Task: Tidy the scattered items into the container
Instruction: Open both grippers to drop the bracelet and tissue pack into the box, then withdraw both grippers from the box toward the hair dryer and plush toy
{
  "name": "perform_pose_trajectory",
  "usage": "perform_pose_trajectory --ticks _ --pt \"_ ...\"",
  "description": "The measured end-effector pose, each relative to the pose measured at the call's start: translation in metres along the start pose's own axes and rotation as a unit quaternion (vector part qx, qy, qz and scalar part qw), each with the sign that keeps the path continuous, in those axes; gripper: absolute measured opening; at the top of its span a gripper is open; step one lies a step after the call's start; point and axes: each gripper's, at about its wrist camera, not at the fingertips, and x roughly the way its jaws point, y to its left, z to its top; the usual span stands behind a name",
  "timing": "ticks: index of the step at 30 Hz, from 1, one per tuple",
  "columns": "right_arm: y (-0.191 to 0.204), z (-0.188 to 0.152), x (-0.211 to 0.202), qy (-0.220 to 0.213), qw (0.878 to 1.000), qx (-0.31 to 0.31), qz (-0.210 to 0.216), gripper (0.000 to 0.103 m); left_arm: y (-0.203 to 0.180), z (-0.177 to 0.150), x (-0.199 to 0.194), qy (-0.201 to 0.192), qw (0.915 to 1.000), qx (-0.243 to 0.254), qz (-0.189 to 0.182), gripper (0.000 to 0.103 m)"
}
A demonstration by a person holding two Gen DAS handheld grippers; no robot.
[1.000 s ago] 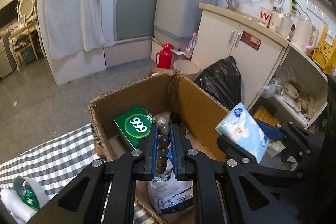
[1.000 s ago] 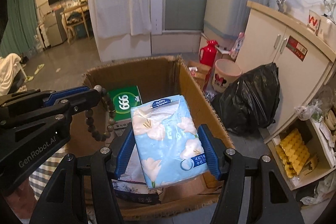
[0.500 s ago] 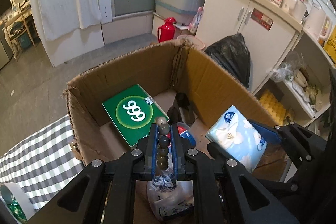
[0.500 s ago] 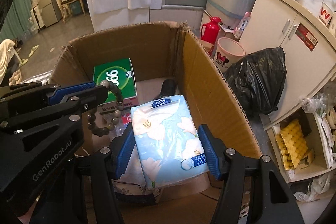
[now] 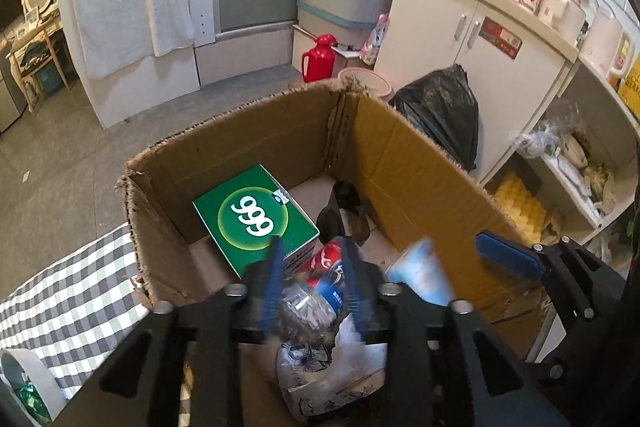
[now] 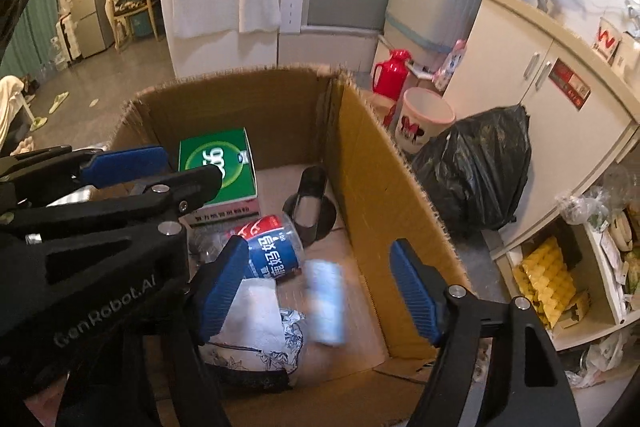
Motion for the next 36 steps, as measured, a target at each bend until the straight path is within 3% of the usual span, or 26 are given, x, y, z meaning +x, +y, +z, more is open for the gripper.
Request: perform_pose_trajectory --ticks 2,19,24,29,36 --pt "-0.002 0.001 -0.010 -0.017 1.000 0.005 -0.001 0.073 0.001 0.002 -0.007 -0.012 0.9999 -0.004 0.002 0.046" --pt "0.002 0.006 -0.122 -0.172 0.984 0.037 0.017 0.073 0.007 0.008 -0.112 -0.125 0.9918 -0.023 0.011 0.046" --pt "0.006 0.005 -0.144 -0.194 0.979 0.041 0.040 0.073 0.013 0.003 -0.140 -0.153 0.9875 -0.028 0.025 0.046" --pt "0.013 0.001 -0.164 -0.219 0.973 0.044 0.051 0.080 0.025 -0.006 -0.168 -0.173 0.9840 -0.037 0.021 0.046" --pt "0.025 -0.006 -0.176 -0.239 0.969 0.038 0.058 0.089 0.034 -0.023 -0.198 -0.201 0.9775 -0.035 0.053 0.068"
